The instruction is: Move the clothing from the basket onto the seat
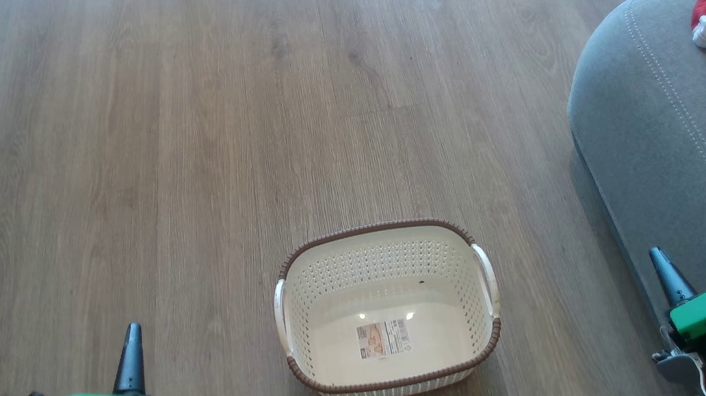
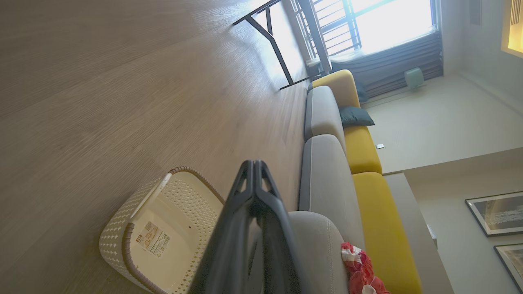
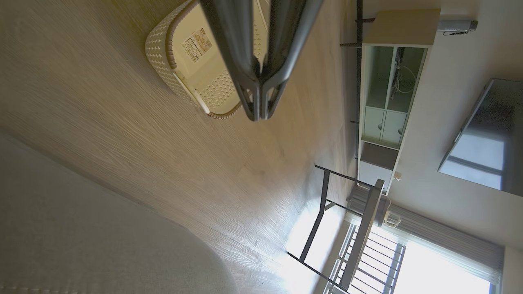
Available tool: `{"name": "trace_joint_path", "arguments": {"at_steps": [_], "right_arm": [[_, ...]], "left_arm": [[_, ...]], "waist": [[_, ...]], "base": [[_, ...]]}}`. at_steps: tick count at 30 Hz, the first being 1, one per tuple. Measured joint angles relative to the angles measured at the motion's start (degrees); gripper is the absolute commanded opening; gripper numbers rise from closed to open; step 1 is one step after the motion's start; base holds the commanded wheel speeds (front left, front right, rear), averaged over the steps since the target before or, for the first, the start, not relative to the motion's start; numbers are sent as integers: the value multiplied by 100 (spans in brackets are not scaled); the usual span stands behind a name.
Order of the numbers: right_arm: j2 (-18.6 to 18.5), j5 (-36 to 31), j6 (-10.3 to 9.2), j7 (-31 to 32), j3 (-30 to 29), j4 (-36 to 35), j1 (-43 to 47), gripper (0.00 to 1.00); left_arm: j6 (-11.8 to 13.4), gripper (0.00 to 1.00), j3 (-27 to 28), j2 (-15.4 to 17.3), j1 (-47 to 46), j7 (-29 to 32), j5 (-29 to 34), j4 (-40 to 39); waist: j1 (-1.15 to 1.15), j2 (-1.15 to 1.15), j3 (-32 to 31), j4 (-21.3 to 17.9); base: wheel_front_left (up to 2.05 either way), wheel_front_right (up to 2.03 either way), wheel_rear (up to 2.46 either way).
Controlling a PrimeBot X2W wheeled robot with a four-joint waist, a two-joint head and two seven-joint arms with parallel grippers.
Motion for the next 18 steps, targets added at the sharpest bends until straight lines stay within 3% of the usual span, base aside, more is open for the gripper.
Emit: {"name": "trace_joint_path", "arguments": {"at_steps": [18], "right_arm": [[89,1226,0,304,-159,-4,-113,0]], "left_arm": [[-48,0,188,-108,-96,298,-1033,-132]], "waist": [[0,0,-23,-15]], "base": [[0,0,0]]}}
